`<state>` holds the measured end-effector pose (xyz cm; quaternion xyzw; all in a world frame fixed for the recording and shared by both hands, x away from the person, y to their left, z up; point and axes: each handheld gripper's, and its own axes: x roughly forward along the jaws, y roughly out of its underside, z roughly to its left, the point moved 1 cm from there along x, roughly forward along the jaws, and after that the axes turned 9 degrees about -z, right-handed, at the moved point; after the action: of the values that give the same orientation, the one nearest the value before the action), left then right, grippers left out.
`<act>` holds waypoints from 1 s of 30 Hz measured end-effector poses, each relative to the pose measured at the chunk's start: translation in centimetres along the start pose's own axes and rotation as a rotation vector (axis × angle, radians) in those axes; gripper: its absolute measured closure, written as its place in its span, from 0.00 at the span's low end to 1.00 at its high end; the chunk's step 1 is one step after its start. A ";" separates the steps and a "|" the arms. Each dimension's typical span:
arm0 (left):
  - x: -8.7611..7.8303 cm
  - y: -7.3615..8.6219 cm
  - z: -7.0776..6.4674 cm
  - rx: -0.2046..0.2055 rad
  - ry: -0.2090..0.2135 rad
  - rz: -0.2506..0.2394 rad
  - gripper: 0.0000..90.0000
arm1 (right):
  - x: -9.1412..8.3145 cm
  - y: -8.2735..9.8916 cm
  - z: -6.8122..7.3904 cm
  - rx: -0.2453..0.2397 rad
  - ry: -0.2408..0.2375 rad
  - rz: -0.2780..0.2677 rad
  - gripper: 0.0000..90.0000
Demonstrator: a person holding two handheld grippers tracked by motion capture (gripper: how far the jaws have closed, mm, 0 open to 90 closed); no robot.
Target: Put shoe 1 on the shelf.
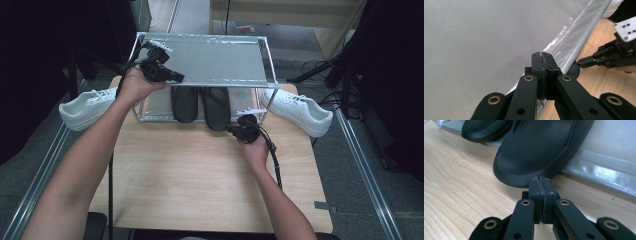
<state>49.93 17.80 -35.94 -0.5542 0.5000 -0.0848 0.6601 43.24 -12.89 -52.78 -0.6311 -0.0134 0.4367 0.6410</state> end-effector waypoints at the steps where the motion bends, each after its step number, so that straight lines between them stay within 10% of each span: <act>1: 0.0 0.0 0.0 0.000 0.000 0.000 1.00 | 0.2 -0.1 0.1 -0.001 -0.003 0.000 1.00; 22: -0.1 0.4 0.3 -0.026 0.016 -0.029 0.99 | 3.6 -1.8 2.0 -0.004 -0.006 0.016 0.99; 30: -0.2 0.3 0.1 -0.001 -0.008 -0.028 0.96 | 2.0 -2.0 2.2 0.015 -0.040 0.010 0.96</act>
<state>49.79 18.14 -36.14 -0.5615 0.4898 -0.0916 0.6606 44.29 -9.66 -51.79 -0.6176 -0.0200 0.4524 0.6430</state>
